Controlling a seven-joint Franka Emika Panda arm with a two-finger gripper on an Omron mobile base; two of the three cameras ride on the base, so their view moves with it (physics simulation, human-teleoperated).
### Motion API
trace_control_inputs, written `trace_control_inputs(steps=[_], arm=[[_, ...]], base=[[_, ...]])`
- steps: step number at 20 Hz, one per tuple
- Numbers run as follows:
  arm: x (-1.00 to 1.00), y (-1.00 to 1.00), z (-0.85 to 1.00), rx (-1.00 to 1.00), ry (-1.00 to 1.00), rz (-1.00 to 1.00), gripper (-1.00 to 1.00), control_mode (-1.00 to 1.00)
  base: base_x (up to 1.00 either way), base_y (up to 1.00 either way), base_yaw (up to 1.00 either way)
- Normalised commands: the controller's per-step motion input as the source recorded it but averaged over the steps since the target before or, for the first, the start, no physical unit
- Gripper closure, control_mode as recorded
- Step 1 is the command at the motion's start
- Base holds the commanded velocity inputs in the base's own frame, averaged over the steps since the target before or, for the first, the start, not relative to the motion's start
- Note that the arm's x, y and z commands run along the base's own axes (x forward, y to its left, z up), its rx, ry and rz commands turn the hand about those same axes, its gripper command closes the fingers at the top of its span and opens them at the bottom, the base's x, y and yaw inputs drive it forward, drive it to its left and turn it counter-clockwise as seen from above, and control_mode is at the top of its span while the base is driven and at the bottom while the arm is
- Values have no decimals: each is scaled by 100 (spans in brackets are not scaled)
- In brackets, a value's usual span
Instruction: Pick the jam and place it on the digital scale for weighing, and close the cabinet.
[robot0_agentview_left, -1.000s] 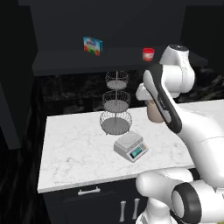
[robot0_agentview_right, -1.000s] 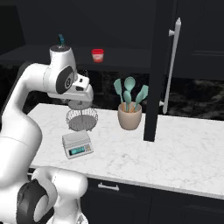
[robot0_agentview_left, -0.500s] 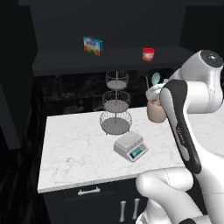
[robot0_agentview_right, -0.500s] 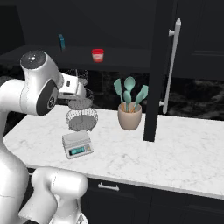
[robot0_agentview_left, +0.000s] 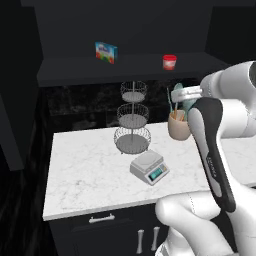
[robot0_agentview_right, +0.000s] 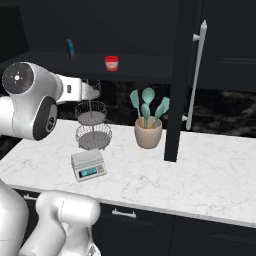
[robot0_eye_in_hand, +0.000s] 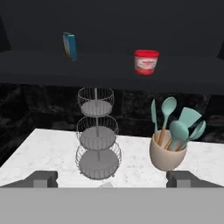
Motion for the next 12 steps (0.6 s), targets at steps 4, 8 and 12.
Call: trace_control_inputs(steps=[4, 8, 12], arm=[[-11, -9, 84, 0, -13, 0, -100, -100], [0, 0, 50, -2, -5, -8, -100, -100], [7, 0, 18, -5, 2, -12, -100, -100]], base=[[0, 0, 0], [0, 0, 0], [0, 0, 0]])
